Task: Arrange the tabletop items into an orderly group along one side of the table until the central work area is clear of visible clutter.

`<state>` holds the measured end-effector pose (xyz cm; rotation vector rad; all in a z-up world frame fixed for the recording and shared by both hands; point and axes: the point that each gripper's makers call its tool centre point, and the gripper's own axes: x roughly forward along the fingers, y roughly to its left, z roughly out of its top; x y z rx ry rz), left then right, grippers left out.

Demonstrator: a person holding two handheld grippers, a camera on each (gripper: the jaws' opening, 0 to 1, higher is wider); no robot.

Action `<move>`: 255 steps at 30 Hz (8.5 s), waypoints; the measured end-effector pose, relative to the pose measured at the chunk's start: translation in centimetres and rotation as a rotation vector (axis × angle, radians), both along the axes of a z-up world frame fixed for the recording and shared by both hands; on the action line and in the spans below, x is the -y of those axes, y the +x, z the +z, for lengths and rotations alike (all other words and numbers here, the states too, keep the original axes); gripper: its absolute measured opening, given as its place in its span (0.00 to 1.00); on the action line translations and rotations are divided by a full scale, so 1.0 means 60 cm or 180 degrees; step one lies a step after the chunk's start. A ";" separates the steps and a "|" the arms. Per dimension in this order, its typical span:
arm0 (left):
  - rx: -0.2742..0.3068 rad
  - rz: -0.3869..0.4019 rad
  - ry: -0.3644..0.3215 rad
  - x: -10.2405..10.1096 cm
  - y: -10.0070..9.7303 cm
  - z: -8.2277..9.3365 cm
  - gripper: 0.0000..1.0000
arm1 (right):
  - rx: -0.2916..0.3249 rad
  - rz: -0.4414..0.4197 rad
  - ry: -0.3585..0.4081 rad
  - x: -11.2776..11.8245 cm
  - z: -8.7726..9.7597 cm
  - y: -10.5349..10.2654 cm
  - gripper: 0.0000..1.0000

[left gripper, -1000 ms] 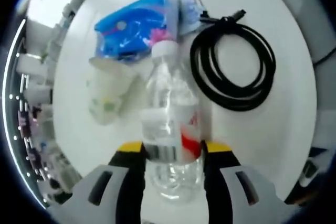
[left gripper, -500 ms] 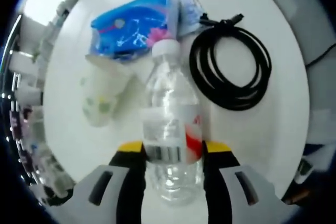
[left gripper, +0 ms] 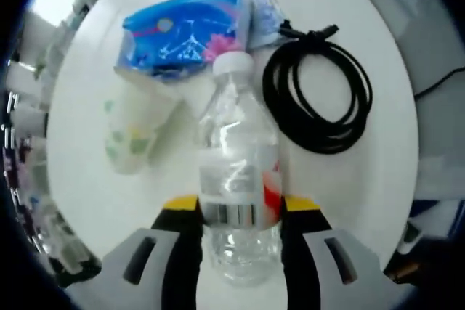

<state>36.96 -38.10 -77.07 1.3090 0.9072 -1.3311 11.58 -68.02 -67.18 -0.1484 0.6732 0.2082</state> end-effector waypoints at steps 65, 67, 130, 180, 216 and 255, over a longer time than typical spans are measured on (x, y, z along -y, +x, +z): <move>-0.0231 0.0105 -0.0086 -0.004 -0.016 -0.002 0.29 | -0.0030 -0.0062 -0.0081 0.015 -0.001 -0.001 0.87; -0.0211 0.0101 -0.0057 -0.007 -0.018 -0.003 0.29 | -0.0016 -0.0069 -0.0077 0.015 0.001 0.000 0.87; -0.0142 0.0434 -0.1399 0.101 -0.192 0.141 0.32 | 0.0442 0.0462 0.0281 -0.094 0.081 0.076 0.91; -0.0517 0.0799 -0.2437 0.267 -0.306 0.132 0.34 | 0.0241 -0.0082 0.1898 -0.209 0.070 0.124 0.39; -0.0750 0.0435 -0.2349 0.262 -0.321 0.059 0.39 | 0.0180 0.0748 0.1087 -0.252 0.053 0.082 0.21; -0.0426 0.0491 -0.2389 0.155 -0.239 0.112 0.52 | 0.0366 0.0996 0.0397 -0.206 0.059 0.066 1.00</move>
